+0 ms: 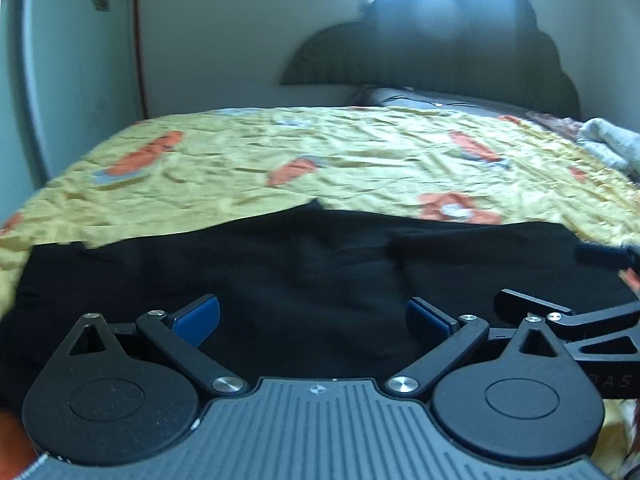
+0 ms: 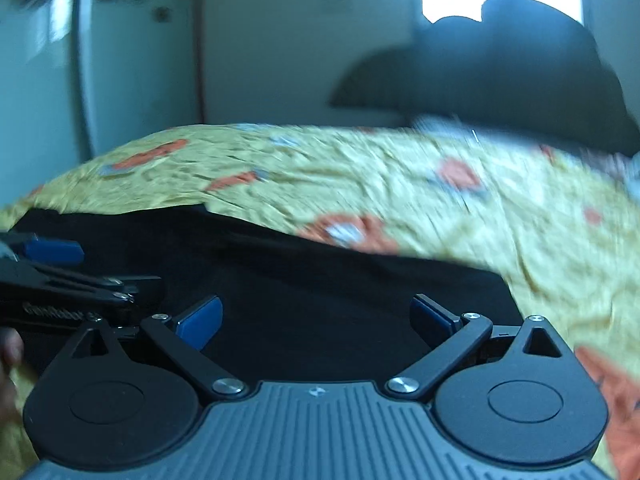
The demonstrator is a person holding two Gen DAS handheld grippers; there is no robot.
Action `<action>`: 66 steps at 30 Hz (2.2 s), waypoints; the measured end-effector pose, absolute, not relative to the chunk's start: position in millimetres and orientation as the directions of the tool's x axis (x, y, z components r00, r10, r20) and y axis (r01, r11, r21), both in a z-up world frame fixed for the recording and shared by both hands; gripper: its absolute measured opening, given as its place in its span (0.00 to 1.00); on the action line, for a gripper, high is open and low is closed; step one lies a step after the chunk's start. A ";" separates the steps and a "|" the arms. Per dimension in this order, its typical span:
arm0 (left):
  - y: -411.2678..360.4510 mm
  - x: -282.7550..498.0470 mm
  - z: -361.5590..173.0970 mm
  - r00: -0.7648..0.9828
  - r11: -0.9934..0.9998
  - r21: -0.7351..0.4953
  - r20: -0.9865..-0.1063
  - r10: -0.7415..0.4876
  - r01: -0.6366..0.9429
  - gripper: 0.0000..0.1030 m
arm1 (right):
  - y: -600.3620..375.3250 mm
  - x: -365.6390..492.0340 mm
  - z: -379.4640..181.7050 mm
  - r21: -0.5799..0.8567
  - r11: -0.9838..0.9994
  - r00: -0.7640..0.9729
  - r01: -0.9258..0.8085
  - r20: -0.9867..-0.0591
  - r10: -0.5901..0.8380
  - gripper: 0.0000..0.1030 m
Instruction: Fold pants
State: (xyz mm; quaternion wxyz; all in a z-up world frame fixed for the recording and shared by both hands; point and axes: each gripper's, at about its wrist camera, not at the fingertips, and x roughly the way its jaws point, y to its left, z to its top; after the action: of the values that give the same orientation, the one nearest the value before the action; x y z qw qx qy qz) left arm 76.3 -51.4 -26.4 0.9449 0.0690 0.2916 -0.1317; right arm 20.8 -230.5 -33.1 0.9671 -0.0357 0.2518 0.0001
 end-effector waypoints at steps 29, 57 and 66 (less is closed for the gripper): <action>236.0 70.7 -7.5 0.694 0.774 -0.572 -0.673 -0.255 -0.270 0.71 | 54.4 19.6 -31.8 -0.488 0.605 0.773 -0.629 -0.474 0.422 0.24; 235.7 95.2 -46.2 0.680 0.458 -0.854 -0.488 -0.547 -0.246 0.84 | 70.4 13.2 -45.9 -0.583 0.608 0.843 -0.538 -0.375 0.386 0.21; 223.9 136.6 -47.1 0.705 0.442 -0.871 -0.452 -0.547 -0.215 0.77 | 20.6 37.7 -3.4 -0.186 0.744 0.732 -0.642 -0.436 0.523 0.17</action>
State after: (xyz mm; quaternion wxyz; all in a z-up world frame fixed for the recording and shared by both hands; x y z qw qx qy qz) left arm 136.6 223.9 -47.1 0.7651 -0.5167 0.3686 -0.1087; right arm 37.7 20.6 -3.4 0.9160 -0.1646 0.1811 0.3178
